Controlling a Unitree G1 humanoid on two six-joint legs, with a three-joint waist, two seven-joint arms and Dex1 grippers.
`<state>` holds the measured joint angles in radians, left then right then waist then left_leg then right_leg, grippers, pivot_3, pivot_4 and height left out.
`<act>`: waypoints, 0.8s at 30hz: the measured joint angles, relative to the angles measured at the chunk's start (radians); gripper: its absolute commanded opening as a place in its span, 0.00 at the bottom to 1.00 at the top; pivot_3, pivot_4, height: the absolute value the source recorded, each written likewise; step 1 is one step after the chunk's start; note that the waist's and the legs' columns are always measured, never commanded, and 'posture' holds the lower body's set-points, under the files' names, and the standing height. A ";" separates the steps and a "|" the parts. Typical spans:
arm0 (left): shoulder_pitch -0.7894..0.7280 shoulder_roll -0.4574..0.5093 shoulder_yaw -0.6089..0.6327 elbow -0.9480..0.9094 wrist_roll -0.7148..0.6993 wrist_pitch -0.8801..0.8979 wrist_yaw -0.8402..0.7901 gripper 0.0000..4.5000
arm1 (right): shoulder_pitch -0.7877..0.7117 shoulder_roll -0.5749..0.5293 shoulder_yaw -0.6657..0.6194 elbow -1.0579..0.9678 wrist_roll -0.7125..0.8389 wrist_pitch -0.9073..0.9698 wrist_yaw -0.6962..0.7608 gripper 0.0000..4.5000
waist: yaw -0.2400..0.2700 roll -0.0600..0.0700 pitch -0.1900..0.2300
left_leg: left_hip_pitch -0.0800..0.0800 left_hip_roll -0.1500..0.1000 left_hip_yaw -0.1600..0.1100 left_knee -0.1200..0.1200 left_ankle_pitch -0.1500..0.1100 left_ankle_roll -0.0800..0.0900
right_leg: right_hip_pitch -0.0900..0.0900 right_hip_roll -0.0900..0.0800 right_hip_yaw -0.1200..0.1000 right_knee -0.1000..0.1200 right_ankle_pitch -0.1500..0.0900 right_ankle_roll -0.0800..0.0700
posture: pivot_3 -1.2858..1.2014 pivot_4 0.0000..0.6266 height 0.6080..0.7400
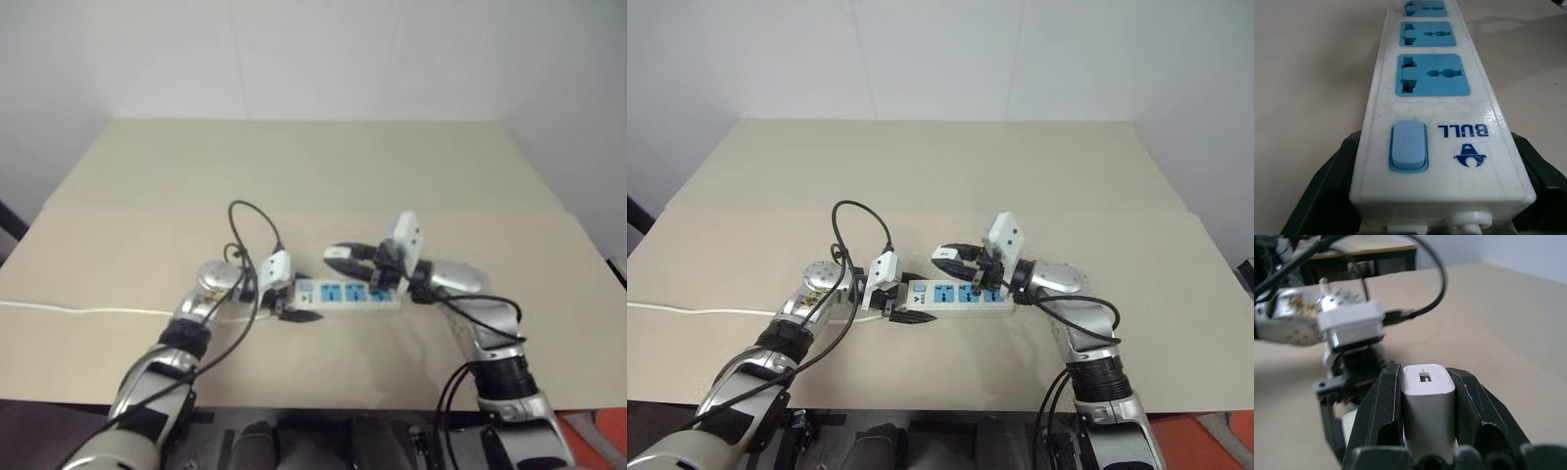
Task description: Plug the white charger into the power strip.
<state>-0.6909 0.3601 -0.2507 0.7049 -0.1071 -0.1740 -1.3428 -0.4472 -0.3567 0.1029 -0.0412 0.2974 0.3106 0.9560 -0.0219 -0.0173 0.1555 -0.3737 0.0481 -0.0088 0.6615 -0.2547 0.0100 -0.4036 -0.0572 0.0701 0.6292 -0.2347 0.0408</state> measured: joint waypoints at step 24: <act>-0.015 -0.001 0.003 0.051 0.000 -0.044 -0.013 0.74 | -0.046 0.072 0.053 0.149 -0.002 -0.097 0.041 0.25 | -0.006 0.000 0.000 | 0.000 0.000 0.000 0.000 0.000 0.000 | 0.000 0.000 0.000 0.000 0.000 0.000 | 0.52 0.24 1.00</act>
<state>-0.7056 0.3587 -0.2475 0.7555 -0.1070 -0.2183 -1.3557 -0.4928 -0.2846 0.1557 0.1077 0.2956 0.2134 0.9969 -0.0282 -0.0173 0.1554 -0.3735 0.0483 -0.0090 0.6611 -0.2547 0.0099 -0.4035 -0.0571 0.0701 0.6293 -0.2348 0.0407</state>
